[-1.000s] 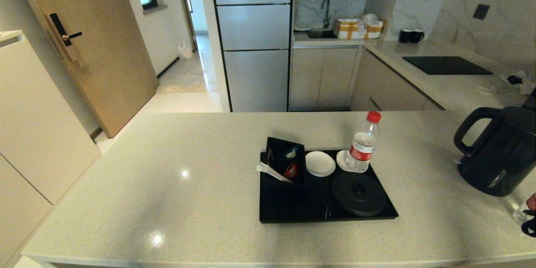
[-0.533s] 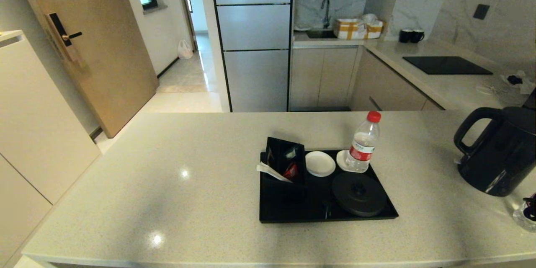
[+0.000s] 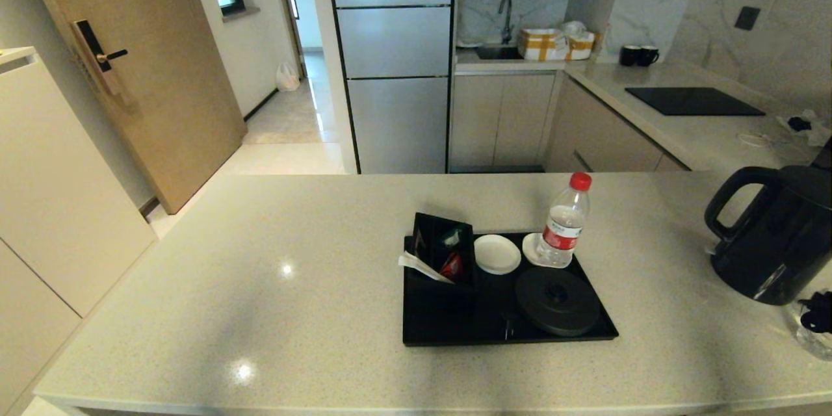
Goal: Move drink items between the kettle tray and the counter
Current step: Return the bottled water to its original position
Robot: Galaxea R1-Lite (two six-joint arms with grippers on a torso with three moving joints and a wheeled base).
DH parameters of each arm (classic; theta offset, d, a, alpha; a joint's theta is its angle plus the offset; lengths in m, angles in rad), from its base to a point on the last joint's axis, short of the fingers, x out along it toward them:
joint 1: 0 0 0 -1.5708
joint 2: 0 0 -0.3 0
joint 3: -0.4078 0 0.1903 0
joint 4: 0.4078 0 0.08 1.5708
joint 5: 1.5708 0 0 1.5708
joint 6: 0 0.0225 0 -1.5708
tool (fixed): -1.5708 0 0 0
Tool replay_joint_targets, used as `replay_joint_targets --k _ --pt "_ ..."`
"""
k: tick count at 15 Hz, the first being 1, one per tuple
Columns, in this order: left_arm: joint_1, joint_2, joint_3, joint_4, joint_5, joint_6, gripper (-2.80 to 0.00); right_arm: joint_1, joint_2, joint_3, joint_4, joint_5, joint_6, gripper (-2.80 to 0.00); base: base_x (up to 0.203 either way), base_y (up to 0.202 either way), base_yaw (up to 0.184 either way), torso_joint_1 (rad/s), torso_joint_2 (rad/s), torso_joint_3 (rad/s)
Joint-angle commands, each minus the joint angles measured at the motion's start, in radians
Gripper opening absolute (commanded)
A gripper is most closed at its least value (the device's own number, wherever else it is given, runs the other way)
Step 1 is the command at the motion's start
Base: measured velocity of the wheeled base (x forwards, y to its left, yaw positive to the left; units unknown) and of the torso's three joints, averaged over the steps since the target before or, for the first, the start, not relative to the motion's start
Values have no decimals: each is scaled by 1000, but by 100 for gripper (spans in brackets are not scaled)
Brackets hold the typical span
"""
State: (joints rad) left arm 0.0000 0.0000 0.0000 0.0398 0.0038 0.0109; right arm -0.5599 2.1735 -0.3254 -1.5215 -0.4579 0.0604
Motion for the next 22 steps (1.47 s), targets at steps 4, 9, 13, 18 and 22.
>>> replay_joint_targets --k 4,9,13,18,22 --pt "0 0 0 0 1 0 -280 -22 86 -78 -9 -2 -8 0 0 0 0 0 0 0" --pt "0 0 0 0 1 0 -280 -31 115 -124 -9 6 -21 0 0 0 0 0 0 0" --pt "0 0 0 0 1 0 -280 -29 122 -129 -9 10 -26 -280 0 0 0 0 0 0" --pt "0 0 0 0 1 0 -280 -29 99 -120 -9 26 -33 -280 0 0 0 0 0 0" --pt "0 0 0 0 1 0 -280 -22 -61 -83 31 66 -34 -280 0 0 0 0 0 0"
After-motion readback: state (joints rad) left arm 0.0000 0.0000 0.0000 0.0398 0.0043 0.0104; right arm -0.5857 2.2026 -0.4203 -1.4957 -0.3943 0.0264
